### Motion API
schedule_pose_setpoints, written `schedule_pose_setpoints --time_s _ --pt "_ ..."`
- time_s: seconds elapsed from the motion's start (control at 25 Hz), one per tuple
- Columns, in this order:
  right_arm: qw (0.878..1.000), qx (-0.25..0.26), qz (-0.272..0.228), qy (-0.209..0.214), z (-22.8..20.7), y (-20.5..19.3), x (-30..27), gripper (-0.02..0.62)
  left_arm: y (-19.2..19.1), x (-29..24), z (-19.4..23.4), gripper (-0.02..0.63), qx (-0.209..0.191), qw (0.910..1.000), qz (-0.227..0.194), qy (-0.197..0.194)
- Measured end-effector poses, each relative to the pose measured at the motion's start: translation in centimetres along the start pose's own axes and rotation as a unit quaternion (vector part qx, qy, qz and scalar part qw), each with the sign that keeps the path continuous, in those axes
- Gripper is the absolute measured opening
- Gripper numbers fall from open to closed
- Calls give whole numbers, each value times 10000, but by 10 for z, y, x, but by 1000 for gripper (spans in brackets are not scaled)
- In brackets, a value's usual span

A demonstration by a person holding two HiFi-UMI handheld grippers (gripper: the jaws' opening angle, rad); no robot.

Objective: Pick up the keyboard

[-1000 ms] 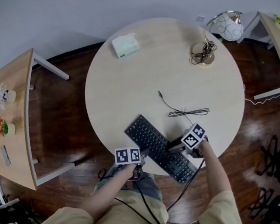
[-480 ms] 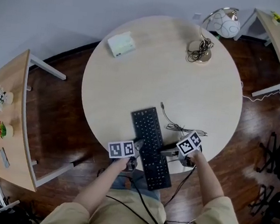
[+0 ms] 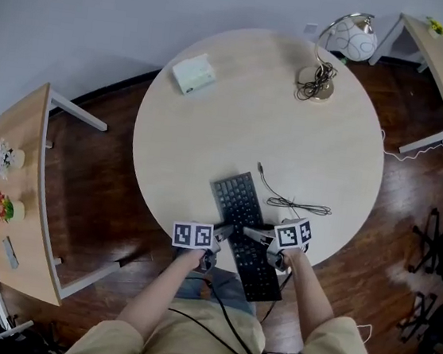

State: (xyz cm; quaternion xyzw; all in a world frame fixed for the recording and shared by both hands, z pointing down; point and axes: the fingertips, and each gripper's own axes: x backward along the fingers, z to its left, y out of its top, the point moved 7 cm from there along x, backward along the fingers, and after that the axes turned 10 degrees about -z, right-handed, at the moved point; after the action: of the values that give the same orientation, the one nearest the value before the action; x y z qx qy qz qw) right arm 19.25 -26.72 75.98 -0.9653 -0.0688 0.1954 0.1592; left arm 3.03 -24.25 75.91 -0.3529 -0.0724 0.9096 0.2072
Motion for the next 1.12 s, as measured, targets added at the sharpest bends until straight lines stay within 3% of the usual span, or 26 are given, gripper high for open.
schedule_pose_setpoints --time_s 0.16,0.32,0.48,0.6,0.72,0.84,0.96,1.04,1.12 --pt "9972 75 -745 25 31 24 12 107 29 18 -23 92 -262 9981 -300 -471" --pt "9863 593 -1535 95 86 63 34 104 65 50 -62 92 -934 9887 -821 -840" --pt "9605 1256 -2482 92 143 104 66 104 108 90 -112 92 -1878 9633 -1469 -1236" --pt "9273 1845 -3252 -186 187 129 97 103 134 122 -152 92 -2413 9365 -1906 -1686" --pt "8763 2466 -4091 -627 227 147 132 103 159 152 -188 94 -2769 9063 -2575 -1886" --pt "8148 2964 -4781 -1403 259 156 165 103 179 177 -215 94 -3310 8680 -3272 -1730" --pt "7551 3455 -5149 -2129 283 156 187 103 189 196 -236 98 -4118 8177 -3803 -1307" --pt "7175 3764 -5293 -2519 297 152 195 103 190 205 -248 100 -4665 7777 -4103 -962" --pt "6862 3974 -5404 -2813 308 149 199 103 189 211 -260 149 -5123 7425 -4255 -723"
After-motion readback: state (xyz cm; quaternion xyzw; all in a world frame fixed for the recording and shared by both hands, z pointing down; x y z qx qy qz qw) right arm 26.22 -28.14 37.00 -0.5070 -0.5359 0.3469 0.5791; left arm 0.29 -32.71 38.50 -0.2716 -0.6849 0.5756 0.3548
